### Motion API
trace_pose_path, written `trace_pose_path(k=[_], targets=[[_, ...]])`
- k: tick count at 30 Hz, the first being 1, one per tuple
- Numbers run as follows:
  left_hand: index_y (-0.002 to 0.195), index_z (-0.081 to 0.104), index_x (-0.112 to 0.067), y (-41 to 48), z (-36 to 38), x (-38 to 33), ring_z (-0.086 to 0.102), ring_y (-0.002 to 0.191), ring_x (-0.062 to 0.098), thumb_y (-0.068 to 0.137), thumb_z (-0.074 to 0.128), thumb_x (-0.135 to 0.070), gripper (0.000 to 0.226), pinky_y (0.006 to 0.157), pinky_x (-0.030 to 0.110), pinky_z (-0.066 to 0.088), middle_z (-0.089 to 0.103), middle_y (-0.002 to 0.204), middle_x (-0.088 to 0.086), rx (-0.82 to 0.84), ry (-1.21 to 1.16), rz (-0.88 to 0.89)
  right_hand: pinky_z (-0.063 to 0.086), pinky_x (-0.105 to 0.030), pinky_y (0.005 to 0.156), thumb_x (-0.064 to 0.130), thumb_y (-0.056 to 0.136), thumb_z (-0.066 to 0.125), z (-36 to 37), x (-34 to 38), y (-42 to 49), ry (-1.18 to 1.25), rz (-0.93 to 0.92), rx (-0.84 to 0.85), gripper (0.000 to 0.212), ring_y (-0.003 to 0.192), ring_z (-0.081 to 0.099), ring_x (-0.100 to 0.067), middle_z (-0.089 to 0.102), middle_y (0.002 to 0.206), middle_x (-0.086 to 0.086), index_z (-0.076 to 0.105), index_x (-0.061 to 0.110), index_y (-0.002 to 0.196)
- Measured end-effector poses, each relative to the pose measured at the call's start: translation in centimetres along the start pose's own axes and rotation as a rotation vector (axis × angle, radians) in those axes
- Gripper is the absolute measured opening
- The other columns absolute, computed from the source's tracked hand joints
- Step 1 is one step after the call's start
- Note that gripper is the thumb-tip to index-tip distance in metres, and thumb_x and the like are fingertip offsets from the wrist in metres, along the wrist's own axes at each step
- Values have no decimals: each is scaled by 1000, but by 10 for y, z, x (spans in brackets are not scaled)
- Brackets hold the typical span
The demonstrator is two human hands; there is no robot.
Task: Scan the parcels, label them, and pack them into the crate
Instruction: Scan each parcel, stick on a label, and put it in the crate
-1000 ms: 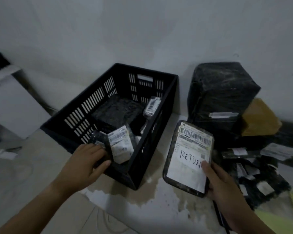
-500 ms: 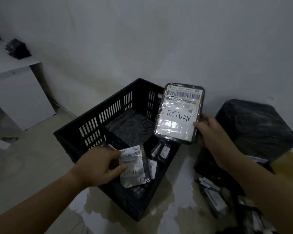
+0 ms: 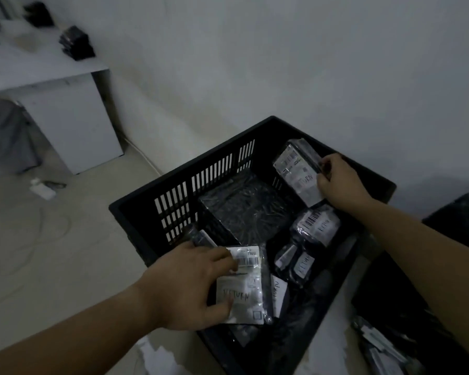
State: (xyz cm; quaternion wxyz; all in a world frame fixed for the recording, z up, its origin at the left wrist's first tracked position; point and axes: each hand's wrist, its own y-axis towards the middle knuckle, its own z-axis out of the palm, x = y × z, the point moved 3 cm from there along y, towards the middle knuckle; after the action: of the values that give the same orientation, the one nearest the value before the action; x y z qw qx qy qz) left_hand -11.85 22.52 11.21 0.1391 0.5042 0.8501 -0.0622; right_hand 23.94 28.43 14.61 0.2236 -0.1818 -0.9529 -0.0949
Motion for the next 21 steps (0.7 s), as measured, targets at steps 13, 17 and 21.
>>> trace_pose_path(k=[13,17,21], targets=[[113,59,-40,4,-8,0,51,88,0,86,41,-72,45,84,27,38,57,103,-19,64,-12,-65,44,-31,75,36,94,55,29,-19,45,-357,143,343,63,107,57,-33,52,134,-19,31,9,145],[116,57,-40,5,-10,-4,52,93,1,86,40,-72,47,88,29,39,56,108,-19,88,-23,-76,50,-33,75,26,92,57,23,-19,47,-330,49,333,46,89,55,-27,60,119,-18,44,10,133],[121,57,-39,7,-12,-4,54,101,3,86,42,-71,49,92,30,40,56,121,-19,97,-17,-75,52,-37,70,39,87,61,27,-14,46,-494,-181,248,46,89,57,-28,56,112,-12,48,15,125]])
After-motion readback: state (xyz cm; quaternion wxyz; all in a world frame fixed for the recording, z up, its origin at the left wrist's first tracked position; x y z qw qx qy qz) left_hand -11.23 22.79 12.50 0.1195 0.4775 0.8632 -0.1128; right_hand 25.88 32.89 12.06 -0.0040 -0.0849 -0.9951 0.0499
